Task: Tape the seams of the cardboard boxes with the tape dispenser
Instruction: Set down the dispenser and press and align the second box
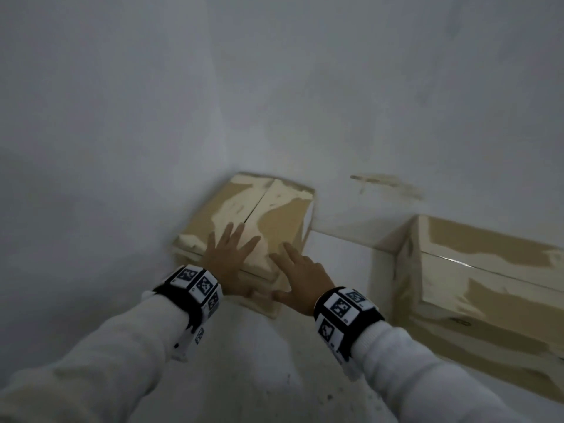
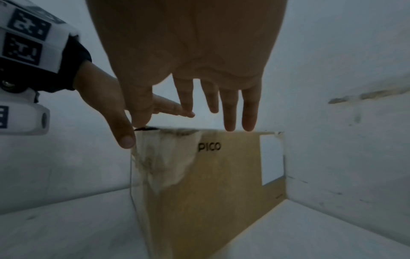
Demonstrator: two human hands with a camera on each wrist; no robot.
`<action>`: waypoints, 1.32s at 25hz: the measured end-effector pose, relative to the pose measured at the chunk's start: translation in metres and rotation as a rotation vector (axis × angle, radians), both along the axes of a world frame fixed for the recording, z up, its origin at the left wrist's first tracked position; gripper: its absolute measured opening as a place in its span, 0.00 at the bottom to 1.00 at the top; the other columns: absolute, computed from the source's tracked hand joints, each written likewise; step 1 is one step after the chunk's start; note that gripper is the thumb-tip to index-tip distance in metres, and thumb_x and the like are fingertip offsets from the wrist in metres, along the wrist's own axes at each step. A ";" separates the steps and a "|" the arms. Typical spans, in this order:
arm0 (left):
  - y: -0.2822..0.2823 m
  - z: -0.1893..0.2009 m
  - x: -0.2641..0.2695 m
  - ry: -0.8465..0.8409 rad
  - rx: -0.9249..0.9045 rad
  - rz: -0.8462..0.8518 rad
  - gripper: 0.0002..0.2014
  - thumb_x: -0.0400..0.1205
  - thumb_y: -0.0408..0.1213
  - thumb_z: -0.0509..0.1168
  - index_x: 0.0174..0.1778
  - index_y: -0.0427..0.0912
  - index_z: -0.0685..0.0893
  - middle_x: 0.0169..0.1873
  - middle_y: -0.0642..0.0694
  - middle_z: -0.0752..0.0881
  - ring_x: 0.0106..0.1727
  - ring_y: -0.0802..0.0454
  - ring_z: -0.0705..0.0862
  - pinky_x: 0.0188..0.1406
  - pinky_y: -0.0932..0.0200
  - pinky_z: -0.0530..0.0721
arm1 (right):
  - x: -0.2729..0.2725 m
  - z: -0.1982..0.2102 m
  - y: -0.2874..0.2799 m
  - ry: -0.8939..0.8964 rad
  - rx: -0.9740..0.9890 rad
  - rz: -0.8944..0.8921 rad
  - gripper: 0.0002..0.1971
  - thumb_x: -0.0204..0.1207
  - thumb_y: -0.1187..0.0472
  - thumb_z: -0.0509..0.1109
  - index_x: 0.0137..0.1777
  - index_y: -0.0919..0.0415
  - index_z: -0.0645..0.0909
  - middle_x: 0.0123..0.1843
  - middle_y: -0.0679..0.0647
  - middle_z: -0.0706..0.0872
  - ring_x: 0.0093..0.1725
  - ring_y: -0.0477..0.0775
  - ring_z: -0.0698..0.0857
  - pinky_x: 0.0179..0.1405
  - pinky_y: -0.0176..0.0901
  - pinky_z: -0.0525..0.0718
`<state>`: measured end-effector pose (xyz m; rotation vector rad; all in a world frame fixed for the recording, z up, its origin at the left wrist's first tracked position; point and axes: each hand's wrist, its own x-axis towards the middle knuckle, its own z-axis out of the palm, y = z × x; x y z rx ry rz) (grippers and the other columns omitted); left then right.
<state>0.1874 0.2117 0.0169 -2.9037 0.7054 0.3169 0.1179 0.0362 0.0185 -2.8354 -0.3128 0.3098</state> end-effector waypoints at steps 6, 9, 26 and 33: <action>0.023 -0.027 0.021 -0.073 0.039 -0.013 0.48 0.74 0.65 0.62 0.82 0.56 0.40 0.83 0.37 0.44 0.82 0.31 0.48 0.78 0.36 0.56 | 0.015 -0.031 0.023 -0.033 0.045 -0.054 0.36 0.79 0.51 0.64 0.83 0.51 0.50 0.86 0.59 0.41 0.82 0.63 0.58 0.74 0.58 0.69; 0.022 -0.022 0.019 -0.128 0.043 -0.070 0.50 0.64 0.72 0.64 0.81 0.57 0.56 0.76 0.34 0.68 0.71 0.32 0.73 0.62 0.39 0.74 | 0.009 -0.034 0.010 -0.064 0.055 -0.032 0.32 0.81 0.57 0.62 0.82 0.54 0.53 0.86 0.61 0.44 0.81 0.64 0.60 0.76 0.54 0.66; -0.125 -0.039 -0.153 -0.056 -0.106 -0.167 0.37 0.83 0.58 0.52 0.82 0.53 0.39 0.84 0.44 0.40 0.83 0.34 0.43 0.79 0.34 0.48 | -0.143 -0.038 -0.151 -0.231 0.151 -0.106 0.24 0.77 0.66 0.67 0.74 0.60 0.72 0.79 0.61 0.70 0.74 0.65 0.75 0.71 0.53 0.74; -0.152 -0.040 -0.211 -0.045 -0.124 0.024 0.32 0.85 0.56 0.46 0.83 0.52 0.42 0.84 0.42 0.42 0.83 0.32 0.45 0.79 0.33 0.50 | -0.242 -0.021 -0.243 0.099 -0.073 -0.325 0.20 0.78 0.65 0.62 0.69 0.54 0.77 0.70 0.52 0.81 0.67 0.55 0.79 0.65 0.44 0.75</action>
